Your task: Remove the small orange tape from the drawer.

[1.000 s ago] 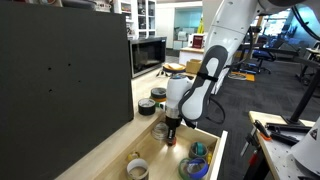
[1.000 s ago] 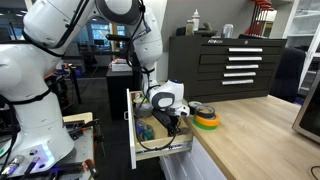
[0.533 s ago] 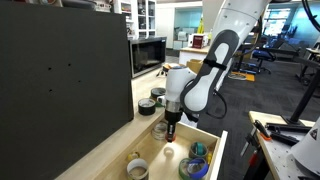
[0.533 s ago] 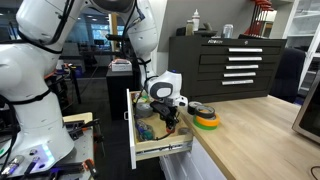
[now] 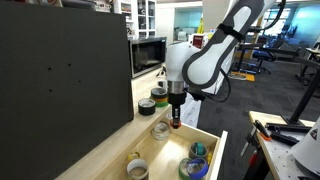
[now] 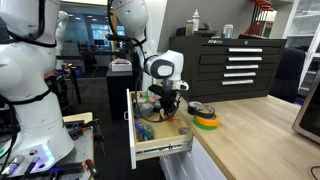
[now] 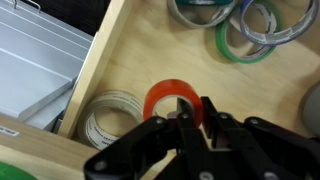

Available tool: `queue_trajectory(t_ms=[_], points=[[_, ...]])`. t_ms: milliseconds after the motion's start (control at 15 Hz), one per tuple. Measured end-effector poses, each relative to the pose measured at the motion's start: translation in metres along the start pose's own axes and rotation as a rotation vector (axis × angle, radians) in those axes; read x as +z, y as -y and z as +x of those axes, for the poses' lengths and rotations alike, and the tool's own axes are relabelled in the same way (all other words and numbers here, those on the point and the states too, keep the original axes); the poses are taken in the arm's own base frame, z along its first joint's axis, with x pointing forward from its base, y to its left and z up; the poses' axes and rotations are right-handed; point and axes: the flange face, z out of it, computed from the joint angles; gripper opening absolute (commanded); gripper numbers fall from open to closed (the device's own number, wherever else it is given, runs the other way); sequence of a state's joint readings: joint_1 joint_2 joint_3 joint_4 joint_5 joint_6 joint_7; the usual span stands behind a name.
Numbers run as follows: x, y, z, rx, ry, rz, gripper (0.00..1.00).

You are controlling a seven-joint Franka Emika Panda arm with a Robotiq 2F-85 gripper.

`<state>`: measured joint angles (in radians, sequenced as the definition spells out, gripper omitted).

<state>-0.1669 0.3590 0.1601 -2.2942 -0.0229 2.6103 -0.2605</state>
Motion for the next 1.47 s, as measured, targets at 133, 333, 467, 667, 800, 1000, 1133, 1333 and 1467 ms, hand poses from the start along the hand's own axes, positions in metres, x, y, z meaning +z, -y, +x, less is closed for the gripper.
queue_trajectory(t_ms=[133, 333, 467, 667, 800, 1000, 1133, 1333, 1467], points=[[-0.023, -0.002, 0.000, -0.004, 0.003, -0.011, 0.06], [-0.058, -0.004, -0.001, -0.005, -0.008, -0.032, 0.06], [-0.081, -0.004, 0.000, -0.007, -0.022, -0.047, 0.06], [-0.112, -0.006, 0.004, -0.008, -0.052, -0.069, 0.06], [-0.128, -0.009, 0.010, -0.007, -0.076, -0.081, 0.06], [-0.148, -0.018, 0.021, 0.000, -0.110, -0.097, 0.06], [-0.159, -0.026, 0.029, 0.004, -0.128, -0.111, 0.06], [-0.170, -0.041, 0.044, 0.015, -0.146, -0.125, 0.06], [-0.171, -0.051, 0.056, 0.020, -0.149, -0.128, 0.06]])
